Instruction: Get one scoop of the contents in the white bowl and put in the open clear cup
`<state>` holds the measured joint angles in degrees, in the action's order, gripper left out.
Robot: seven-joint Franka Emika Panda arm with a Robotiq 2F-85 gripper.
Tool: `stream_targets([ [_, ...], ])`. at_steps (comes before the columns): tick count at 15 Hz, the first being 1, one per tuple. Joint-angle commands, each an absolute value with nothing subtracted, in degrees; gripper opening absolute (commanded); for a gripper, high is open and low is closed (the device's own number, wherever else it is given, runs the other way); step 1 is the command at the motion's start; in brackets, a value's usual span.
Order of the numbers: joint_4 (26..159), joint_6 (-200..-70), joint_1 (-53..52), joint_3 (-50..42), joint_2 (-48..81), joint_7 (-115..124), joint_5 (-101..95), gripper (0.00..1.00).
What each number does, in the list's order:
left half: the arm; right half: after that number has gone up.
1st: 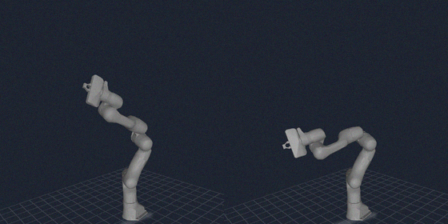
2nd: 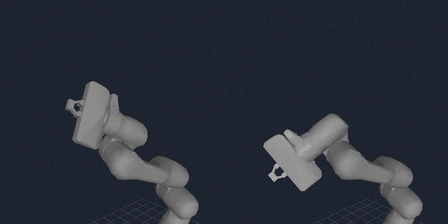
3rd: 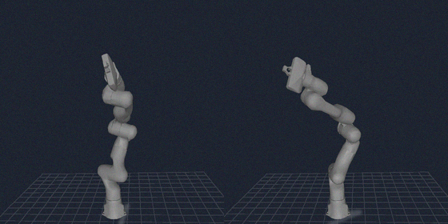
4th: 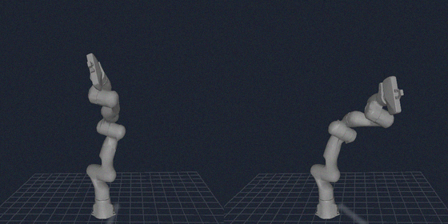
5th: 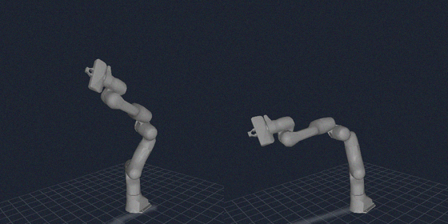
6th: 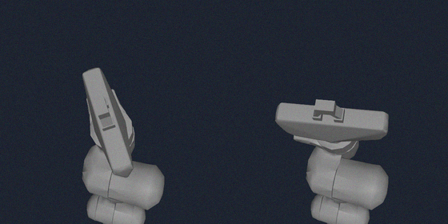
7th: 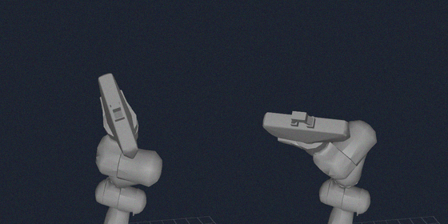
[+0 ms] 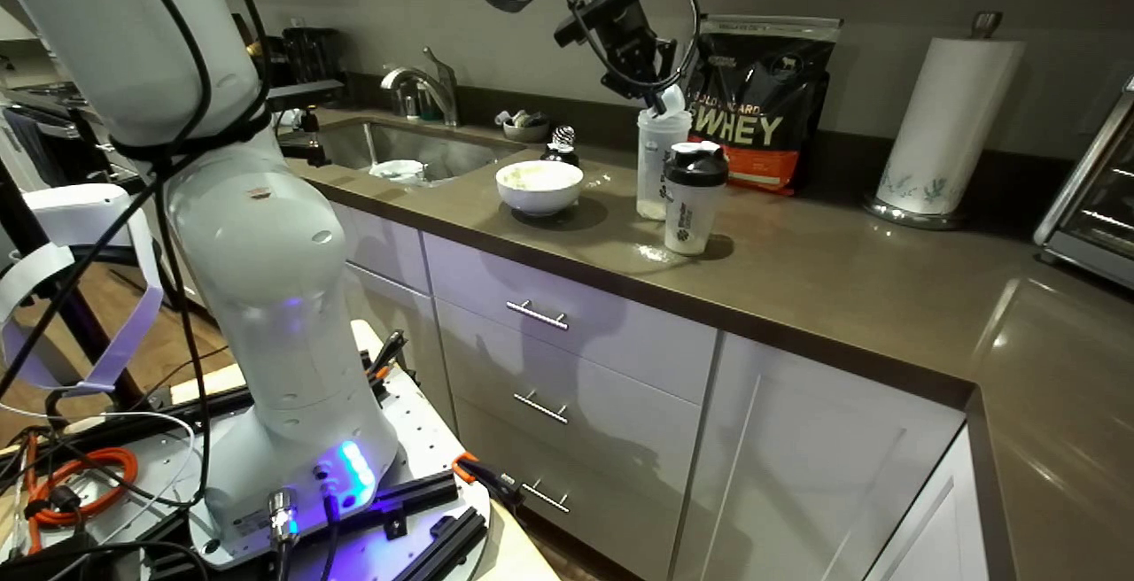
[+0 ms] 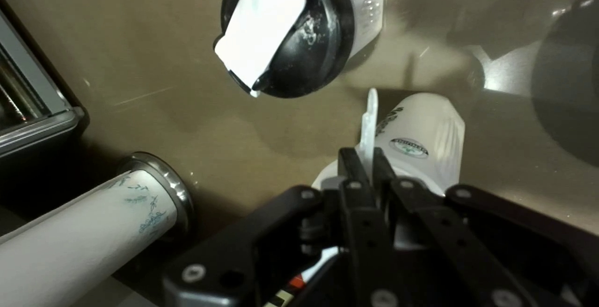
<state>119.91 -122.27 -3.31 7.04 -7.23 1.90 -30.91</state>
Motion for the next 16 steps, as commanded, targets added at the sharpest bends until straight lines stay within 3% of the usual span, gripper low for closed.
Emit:
stream_targets([
  [1, 120.9, -123.6, -3.5, 7.0, -8.4, 3.7, -32.6, 0.02],
  [16, 120.7, -122.5, -4.0, 6.3, -12.2, -0.3, -24.5, 0.02],
])
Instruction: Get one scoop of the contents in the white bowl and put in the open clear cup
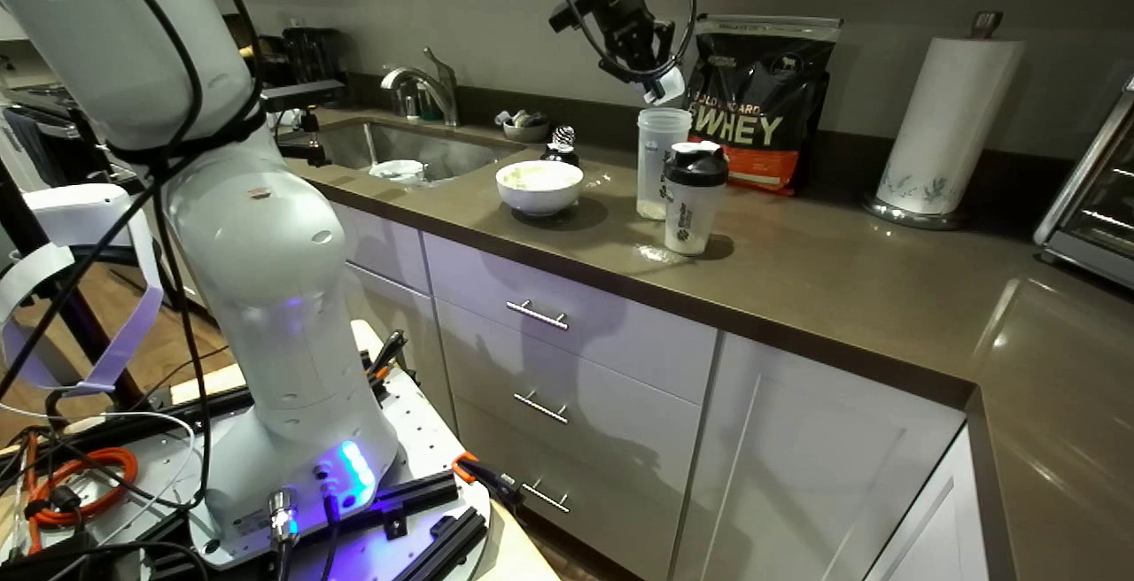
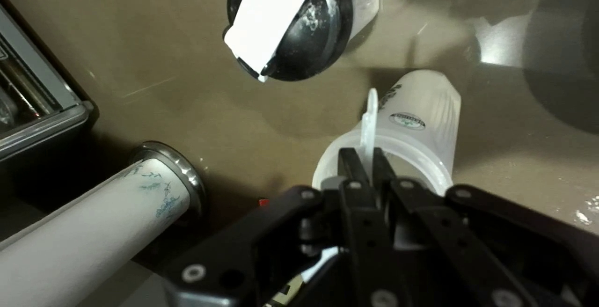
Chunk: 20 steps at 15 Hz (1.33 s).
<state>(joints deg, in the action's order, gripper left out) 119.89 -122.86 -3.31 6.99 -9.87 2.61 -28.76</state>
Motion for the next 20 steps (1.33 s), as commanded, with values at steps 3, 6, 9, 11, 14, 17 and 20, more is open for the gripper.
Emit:
stream_targets([
  [3, 121.2, -121.2, -4.9, 5.8, -14.1, -5.0, -16.8, 0.02],
  [6, 122.0, -119.6, -5.8, 5.5, -16.0, -8.5, -11.9, 0.02],
  [9, 123.3, -117.9, -6.7, 5.5, -18.1, -10.7, -9.4, 0.02],
  [11, 124.5, -116.8, -7.5, 5.4, -19.4, -12.2, -8.1, 0.02],
  [14, 126.9, -115.5, -8.7, 5.4, -21.1, -14.1, -6.2, 0.02],
  [17, 129.1, -115.7, -9.9, 5.6, -21.9, -14.8, -5.2, 0.02],
  [20, 131.4, -116.5, -10.9, 6.2, -21.5, -14.3, -5.4, 0.02],
])
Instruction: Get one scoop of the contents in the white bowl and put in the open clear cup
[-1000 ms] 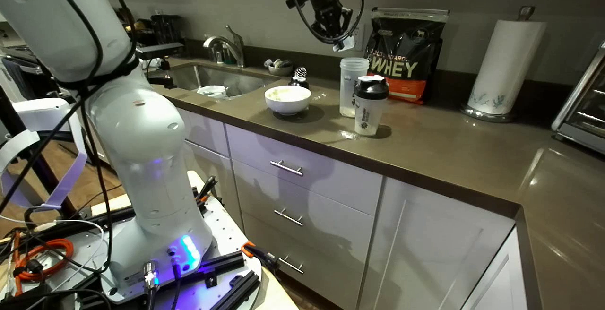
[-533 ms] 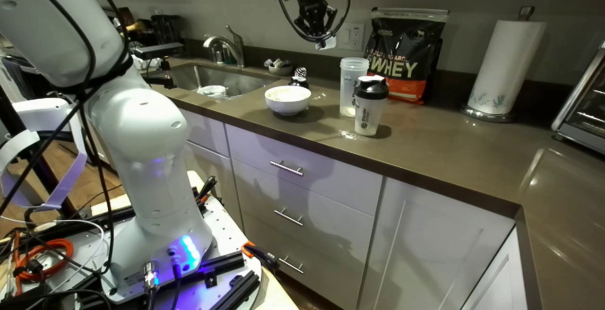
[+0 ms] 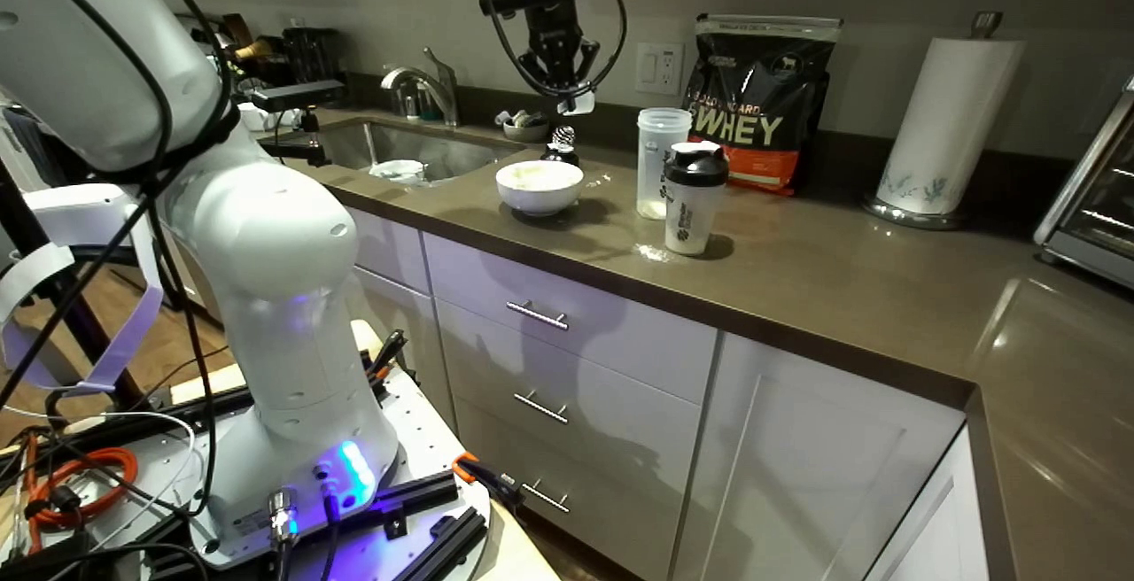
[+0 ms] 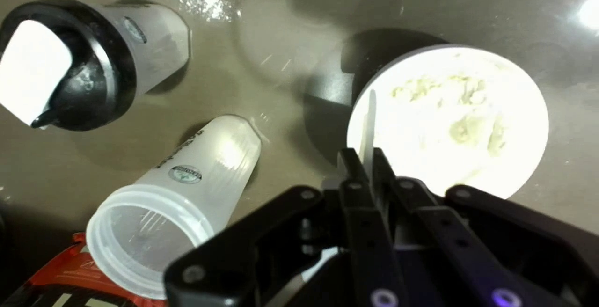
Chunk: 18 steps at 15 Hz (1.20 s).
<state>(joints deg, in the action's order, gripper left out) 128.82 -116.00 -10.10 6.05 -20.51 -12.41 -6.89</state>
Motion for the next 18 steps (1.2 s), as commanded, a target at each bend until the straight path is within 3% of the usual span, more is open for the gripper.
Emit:
stream_targets([
  [1, 132.1, -116.6, -11.3, 6.4, -21.3, -14.3, -5.2, 0.02],
  [18, 135.8, -122.4, -13.7, 10.9, -14.1, -12.4, -10.6, 0.02],
])
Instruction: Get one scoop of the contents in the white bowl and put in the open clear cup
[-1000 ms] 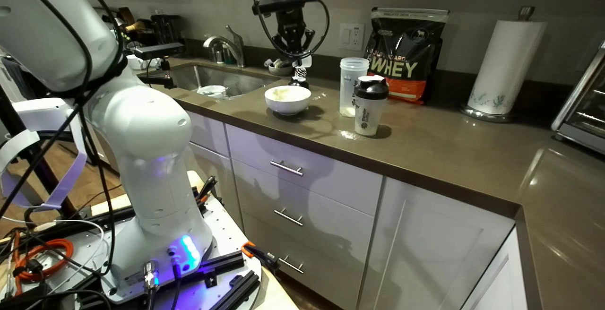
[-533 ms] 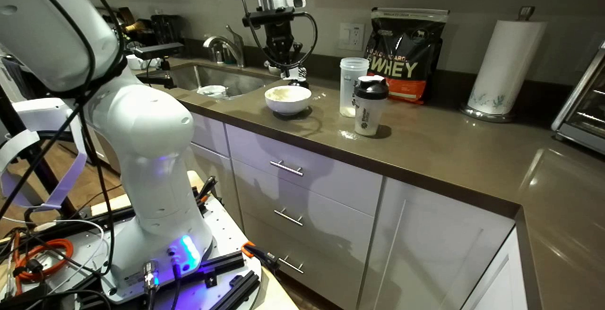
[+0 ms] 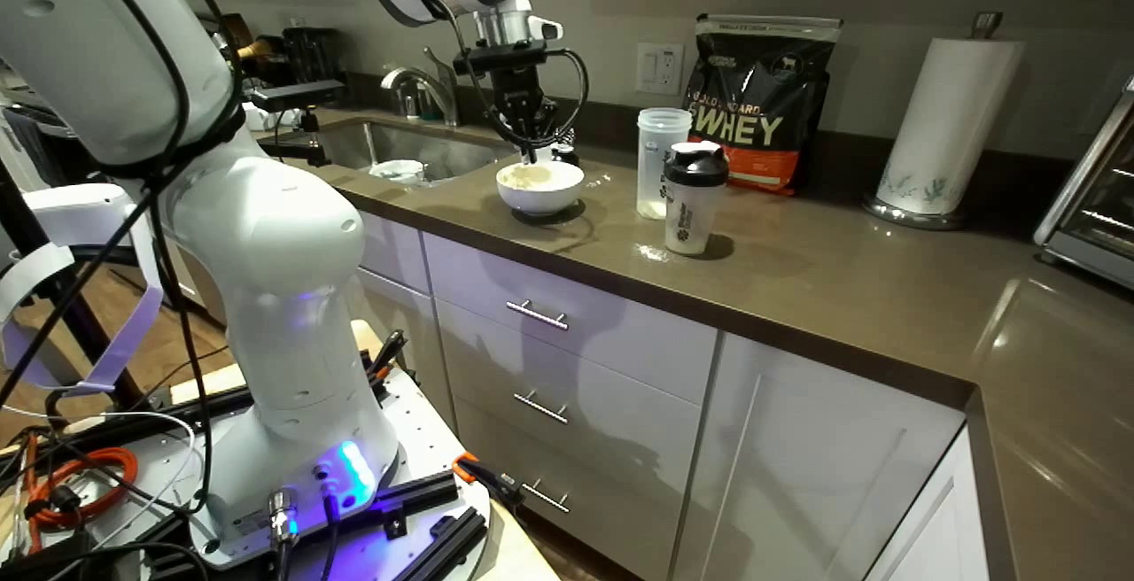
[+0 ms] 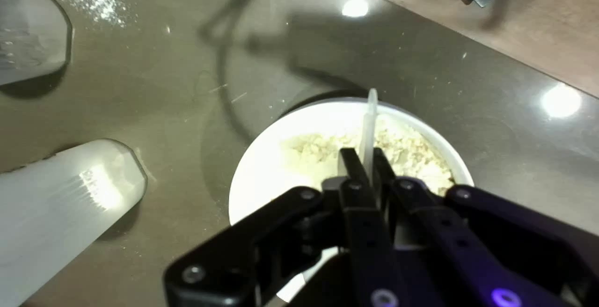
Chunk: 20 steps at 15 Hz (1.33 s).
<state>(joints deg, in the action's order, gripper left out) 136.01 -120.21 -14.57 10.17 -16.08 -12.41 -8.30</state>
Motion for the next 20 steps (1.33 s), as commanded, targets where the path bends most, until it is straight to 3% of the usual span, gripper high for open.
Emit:
stream_targets([
  [1, 135.5, -122.8, -13.5, 10.8, -13.3, -12.4, -11.2, 0.02],
  [15, 132.9, -122.7, -12.4, 10.4, -8.2, -12.6, -13.5, 0.02],
  [16, 132.9, -122.6, -12.4, 10.5, -8.1, -12.6, -13.6, 0.32],
  [18, 132.8, -122.4, -12.4, 10.5, -8.2, -12.6, -13.7, 0.37],
  [20, 132.9, -122.1, -12.4, 10.5, -8.5, -12.7, -13.7, 0.50],
])
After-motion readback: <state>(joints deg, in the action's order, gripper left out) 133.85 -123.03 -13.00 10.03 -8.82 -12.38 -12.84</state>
